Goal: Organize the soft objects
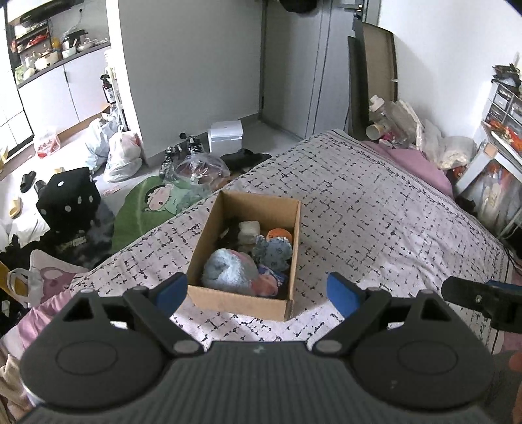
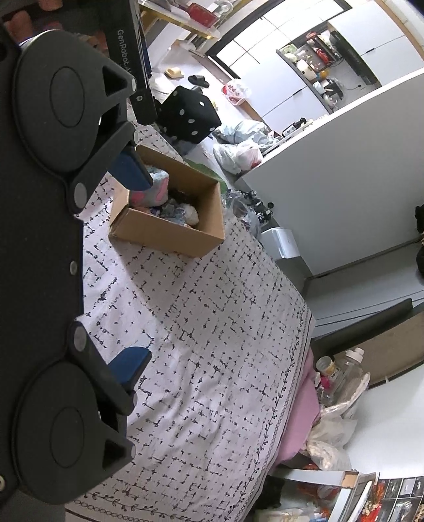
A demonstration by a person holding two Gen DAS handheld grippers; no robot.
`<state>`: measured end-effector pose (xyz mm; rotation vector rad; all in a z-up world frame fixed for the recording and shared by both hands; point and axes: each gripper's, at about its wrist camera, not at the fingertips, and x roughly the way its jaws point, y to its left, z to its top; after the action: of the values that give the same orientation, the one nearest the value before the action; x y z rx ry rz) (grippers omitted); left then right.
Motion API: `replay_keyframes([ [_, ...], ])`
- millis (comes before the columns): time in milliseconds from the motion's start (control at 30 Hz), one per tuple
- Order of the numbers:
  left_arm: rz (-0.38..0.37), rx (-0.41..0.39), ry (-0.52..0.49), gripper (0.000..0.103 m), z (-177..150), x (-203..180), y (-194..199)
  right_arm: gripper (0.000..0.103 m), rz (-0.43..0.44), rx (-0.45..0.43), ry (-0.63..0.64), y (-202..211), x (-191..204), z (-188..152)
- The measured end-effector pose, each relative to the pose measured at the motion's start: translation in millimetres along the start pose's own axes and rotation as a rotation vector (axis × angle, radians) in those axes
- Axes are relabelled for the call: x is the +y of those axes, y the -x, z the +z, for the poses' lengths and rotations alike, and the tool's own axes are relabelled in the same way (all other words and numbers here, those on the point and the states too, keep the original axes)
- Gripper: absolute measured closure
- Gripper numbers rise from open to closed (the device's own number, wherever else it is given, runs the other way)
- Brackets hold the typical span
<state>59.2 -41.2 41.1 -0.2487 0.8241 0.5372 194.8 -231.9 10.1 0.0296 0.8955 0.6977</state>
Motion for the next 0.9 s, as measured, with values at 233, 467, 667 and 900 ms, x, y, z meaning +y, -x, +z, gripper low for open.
replay_keyframes([
  [233,0.02,-0.011,-0.042,0.012,-3,-5,7,0.0,-0.051,0.009,0.035,1,4,-3],
  [467,0.022,-0.01,-0.041,0.012,-3,-6,9,0.0,-0.049,0.028,0.055,-3,4,-9],
  [667,0.039,-0.011,-0.052,0.012,-3,-5,10,0.0,-0.058,0.043,0.068,-7,5,-10],
  [900,0.036,-0.005,-0.05,0.012,-3,-4,6,0.0,-0.064,0.049,0.081,-8,7,-11],
])
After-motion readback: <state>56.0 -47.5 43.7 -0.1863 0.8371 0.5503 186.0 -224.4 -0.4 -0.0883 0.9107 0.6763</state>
